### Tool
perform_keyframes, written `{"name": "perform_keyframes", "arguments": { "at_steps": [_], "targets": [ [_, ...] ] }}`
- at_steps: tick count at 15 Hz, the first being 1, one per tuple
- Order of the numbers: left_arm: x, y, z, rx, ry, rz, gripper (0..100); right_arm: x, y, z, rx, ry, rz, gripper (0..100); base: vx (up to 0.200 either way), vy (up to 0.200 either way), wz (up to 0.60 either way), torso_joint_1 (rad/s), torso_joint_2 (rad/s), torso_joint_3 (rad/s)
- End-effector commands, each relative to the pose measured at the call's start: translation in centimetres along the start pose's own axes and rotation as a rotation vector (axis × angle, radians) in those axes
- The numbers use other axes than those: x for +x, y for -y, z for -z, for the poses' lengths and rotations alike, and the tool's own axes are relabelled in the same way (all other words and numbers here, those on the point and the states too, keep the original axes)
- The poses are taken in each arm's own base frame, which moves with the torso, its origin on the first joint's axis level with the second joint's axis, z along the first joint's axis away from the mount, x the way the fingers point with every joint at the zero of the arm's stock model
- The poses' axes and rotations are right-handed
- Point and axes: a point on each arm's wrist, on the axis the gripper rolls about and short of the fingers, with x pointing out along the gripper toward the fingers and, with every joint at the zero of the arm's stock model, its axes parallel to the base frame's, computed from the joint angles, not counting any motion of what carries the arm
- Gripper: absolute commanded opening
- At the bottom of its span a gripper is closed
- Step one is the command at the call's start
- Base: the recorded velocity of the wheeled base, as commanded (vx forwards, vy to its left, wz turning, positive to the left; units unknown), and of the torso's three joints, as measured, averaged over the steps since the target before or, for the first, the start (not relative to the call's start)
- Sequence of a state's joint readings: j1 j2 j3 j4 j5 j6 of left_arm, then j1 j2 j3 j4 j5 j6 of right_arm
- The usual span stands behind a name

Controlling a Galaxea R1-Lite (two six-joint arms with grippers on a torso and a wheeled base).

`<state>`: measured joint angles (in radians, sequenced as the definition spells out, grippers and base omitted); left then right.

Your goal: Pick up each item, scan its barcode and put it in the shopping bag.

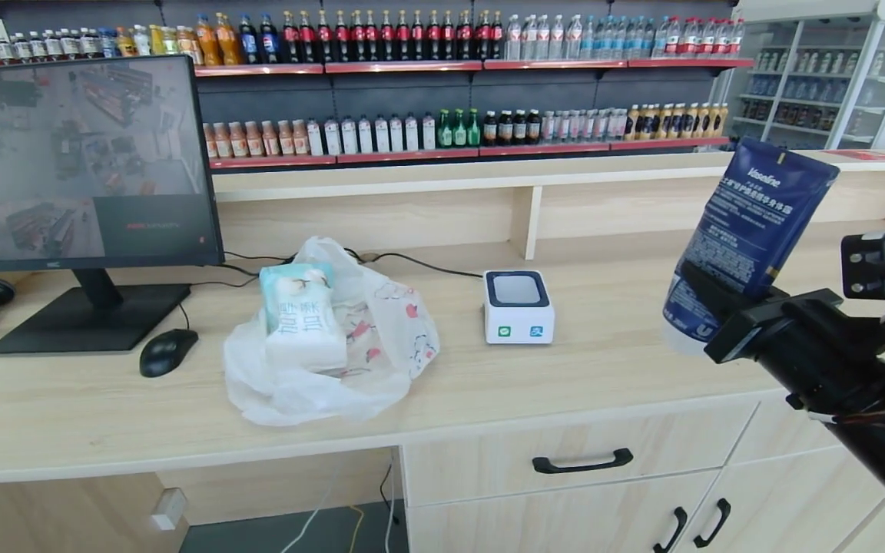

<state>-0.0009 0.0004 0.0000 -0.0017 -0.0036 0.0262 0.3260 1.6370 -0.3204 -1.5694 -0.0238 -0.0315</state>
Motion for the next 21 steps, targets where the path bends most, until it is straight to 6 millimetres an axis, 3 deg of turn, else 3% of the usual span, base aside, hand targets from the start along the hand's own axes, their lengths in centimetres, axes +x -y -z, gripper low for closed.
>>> {"name": "perform_keyframes", "arguments": {
  "at_steps": [1,6,11,15,16,21],
  "targets": [
    [0.0,0.0,0.0,0.001,-0.001,0.000,100,0.2,-0.4,0.0,0.002,0.004,-0.018,0,0.000,0.000,0.00,0.000,0.00,0.000],
    [0.0,0.0,0.0,0.000,-0.001,0.000,100,1.8,-3.5,0.0,0.010,0.030,-0.134,0,0.120,0.000,0.00,-0.004,0.00,0.001],
    [0.0,0.0,0.0,0.000,-0.001,0.000,100,5.6,-5.4,0.7,-0.122,0.098,-0.246,0,0.000,0.000,0.00,0.010,0.00,-0.001],
    [0.0,0.0,0.0,-0.002,0.000,0.000,100,9.4,-8.8,0.5,-0.253,0.237,-0.345,0,0.000,0.000,0.00,0.000,0.00,0.000],
    [0.0,0.0,0.0,-0.002,0.000,0.000,100,10.1,-9.0,0.1,-0.315,0.287,-0.359,0,0.000,0.000,0.00,0.000,0.00,0.000],
    [0.0,0.0,0.0,0.001,0.000,0.002,100,10.8,-8.6,2.5,-0.542,0.317,-0.475,0,0.000,0.000,0.00,0.000,0.00,0.000]
  ]
}}
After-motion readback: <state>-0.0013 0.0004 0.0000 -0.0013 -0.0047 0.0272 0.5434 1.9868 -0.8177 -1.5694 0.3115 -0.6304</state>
